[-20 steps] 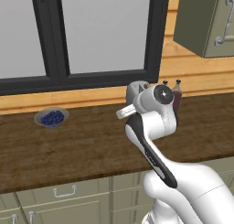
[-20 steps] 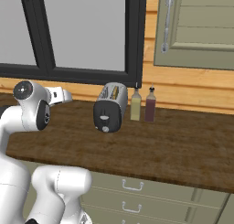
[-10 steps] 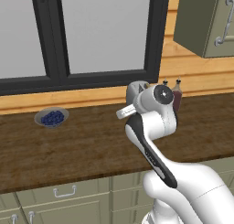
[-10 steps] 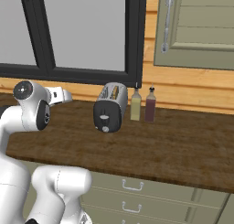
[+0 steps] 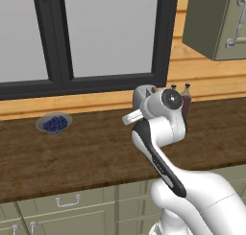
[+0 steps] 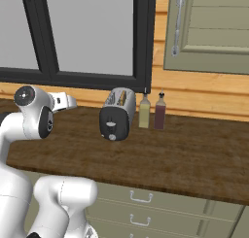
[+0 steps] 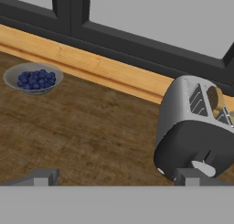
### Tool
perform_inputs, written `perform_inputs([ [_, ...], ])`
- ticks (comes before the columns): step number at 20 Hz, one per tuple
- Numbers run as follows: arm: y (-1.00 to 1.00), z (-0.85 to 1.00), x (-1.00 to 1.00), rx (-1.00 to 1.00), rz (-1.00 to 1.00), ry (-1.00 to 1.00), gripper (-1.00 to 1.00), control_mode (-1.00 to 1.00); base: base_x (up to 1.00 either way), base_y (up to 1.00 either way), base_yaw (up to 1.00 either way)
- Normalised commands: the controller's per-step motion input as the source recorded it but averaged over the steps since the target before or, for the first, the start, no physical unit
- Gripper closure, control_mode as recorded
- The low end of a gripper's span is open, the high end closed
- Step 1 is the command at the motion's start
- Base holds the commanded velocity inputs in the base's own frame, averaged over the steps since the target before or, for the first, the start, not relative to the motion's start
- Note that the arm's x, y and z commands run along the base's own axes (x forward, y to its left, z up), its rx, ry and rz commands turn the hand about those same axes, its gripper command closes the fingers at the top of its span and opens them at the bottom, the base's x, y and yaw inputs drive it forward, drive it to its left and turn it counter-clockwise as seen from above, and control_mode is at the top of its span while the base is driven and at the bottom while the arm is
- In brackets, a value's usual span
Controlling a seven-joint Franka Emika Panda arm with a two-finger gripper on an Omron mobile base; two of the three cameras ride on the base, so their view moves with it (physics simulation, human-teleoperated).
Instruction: Start the toaster. Once the lever pops up, take the bread to the plate on the dining counter.
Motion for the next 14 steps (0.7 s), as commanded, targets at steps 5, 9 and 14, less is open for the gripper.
perform_inputs([
  [5,0.00,0.00,0.00,0.00,0.00,0.00,-1.00,-1.00,0.00,0.00,0.00],
  [9,0.00,0.00,0.00,0.00,0.00,0.00,-1.00,-1.00,0.00,0.00,0.00],
  [14,0.00,0.00,0.00,0.00,0.00,0.00,-1.00,-1.00,0.00,0.00,0.00],
])
